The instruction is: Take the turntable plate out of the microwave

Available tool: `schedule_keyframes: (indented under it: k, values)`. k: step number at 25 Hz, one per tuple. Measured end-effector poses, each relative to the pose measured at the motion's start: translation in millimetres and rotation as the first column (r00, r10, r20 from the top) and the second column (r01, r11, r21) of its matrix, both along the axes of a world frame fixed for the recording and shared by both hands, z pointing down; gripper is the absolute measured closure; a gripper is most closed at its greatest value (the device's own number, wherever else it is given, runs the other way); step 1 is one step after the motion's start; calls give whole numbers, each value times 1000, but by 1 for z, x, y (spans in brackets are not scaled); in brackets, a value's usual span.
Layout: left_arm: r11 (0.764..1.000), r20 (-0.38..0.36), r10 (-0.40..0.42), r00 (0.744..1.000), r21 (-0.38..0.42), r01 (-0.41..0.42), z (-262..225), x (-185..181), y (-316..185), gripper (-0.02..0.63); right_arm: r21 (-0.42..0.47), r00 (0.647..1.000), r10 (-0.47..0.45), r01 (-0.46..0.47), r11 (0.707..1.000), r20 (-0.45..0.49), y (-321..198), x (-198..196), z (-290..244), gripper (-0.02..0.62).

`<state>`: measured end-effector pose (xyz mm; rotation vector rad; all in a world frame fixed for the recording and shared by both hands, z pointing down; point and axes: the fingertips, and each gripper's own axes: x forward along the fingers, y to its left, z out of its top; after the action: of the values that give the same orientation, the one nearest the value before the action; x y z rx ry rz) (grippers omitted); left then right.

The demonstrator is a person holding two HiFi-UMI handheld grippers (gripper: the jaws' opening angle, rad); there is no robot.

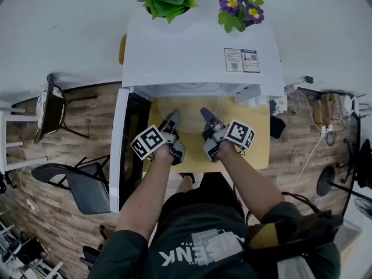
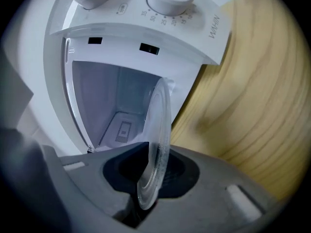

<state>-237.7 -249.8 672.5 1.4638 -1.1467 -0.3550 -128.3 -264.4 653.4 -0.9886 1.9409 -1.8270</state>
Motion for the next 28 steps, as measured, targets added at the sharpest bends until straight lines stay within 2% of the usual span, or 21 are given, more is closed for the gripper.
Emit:
schedule_keyframes:
  k: [1, 3, 15, 23, 28]
  values:
    - [1000, -9, 3, 1000, 9, -3, -1, 1, 0, 441, -1, 1000, -5, 5, 1000, 2, 2, 0, 0, 540]
    - [999, -25, 15, 1000, 29, -14, -4, 5, 1, 499, 2, 1000, -10, 10, 1000, -2, 6, 2, 1, 540]
    - [994, 25, 49, 998, 99, -52, -20, 5, 33, 502, 77, 993, -49, 57, 995, -103, 32, 0, -16, 532]
    - [990, 42, 64, 997, 121, -69, -33, 5, 53, 499, 98, 989, -62, 75, 992, -131, 52, 0, -28, 525]
    - [989, 64, 42, 997, 137, -50, -46, 9, 64, 495, 121, 986, -105, 121, 985, -127, 59, 2, -39, 520]
